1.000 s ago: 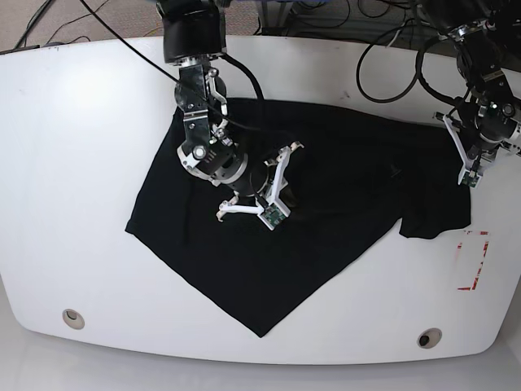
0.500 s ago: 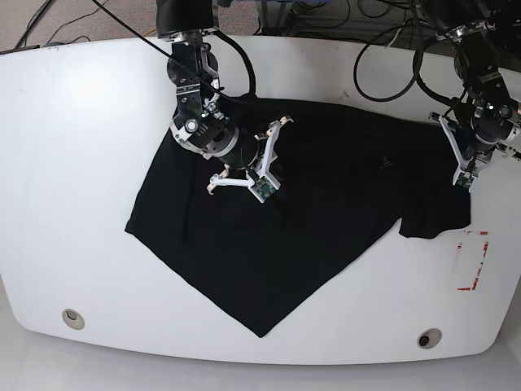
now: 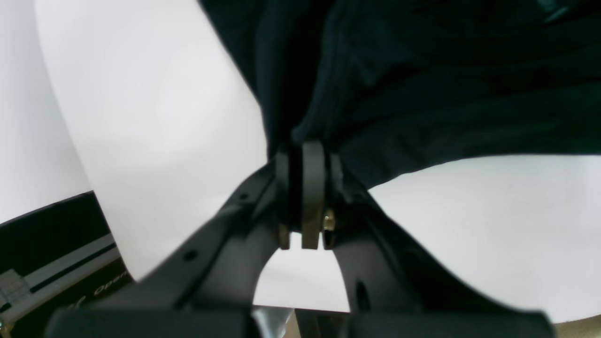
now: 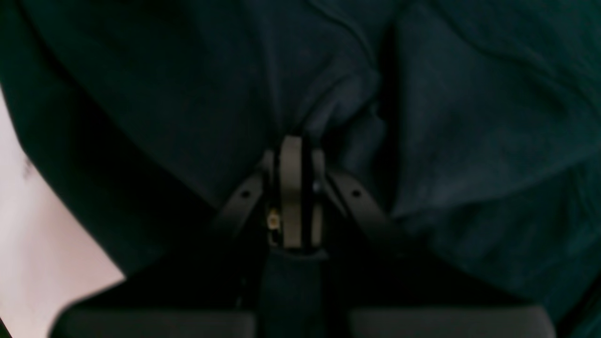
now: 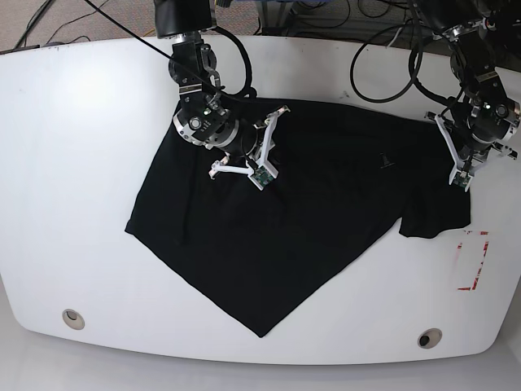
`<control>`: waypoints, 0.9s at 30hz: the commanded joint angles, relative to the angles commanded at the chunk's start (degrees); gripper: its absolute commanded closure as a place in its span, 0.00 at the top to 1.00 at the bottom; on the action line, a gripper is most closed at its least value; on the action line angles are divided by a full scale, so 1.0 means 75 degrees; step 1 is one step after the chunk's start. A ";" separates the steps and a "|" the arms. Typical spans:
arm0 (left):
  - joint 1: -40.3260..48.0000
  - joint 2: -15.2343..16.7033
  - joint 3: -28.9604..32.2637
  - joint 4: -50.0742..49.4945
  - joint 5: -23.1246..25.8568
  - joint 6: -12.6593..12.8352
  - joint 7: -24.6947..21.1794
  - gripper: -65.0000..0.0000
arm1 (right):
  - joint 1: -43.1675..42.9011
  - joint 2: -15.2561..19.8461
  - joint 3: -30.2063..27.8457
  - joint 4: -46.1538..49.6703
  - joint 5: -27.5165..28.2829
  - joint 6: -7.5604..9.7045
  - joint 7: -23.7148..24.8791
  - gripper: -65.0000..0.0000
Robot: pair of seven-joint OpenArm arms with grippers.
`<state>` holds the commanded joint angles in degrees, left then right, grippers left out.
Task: Layout the t-shirt on the table in an organized manner, then fold the t-shirt properly
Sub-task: 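Pinch the t-shirt middle with the right gripper, left gripper holding its edge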
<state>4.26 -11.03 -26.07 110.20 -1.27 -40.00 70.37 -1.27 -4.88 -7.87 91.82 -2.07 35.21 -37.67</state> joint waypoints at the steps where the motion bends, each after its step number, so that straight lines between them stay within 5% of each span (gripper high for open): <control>1: 0.0000 0.0000 0.0000 0.0000 0.0000 0.0000 0.0000 0.00 | 0.0000 0.0000 0.0000 -0.0012 0.0000 0.0000 0.0000 0.00; 6: 0.0000 0.0000 0.0000 0.0000 0.0000 0.0000 0.0000 0.00 | 0.0012 -0.0023 0.0000 0.0023 0.0000 -0.0023 0.0000 0.07; 15: 0.0000 0.0000 0.0000 0.0000 0.0000 0.0000 0.0000 0.00 | 0.0152 -0.0035 0.0012 0.0094 0.0012 -0.0035 0.0047 0.51; 27: 0.0000 0.0000 0.0000 0.0000 0.0000 0.0000 0.0000 0.00 | 0.0856 -0.0047 0.0012 -0.0762 0.0047 -0.0035 0.0059 0.52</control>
<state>4.26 -11.03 -26.07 110.20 -1.27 -40.00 70.37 5.14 -5.23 -7.78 86.11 -1.71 34.95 -37.23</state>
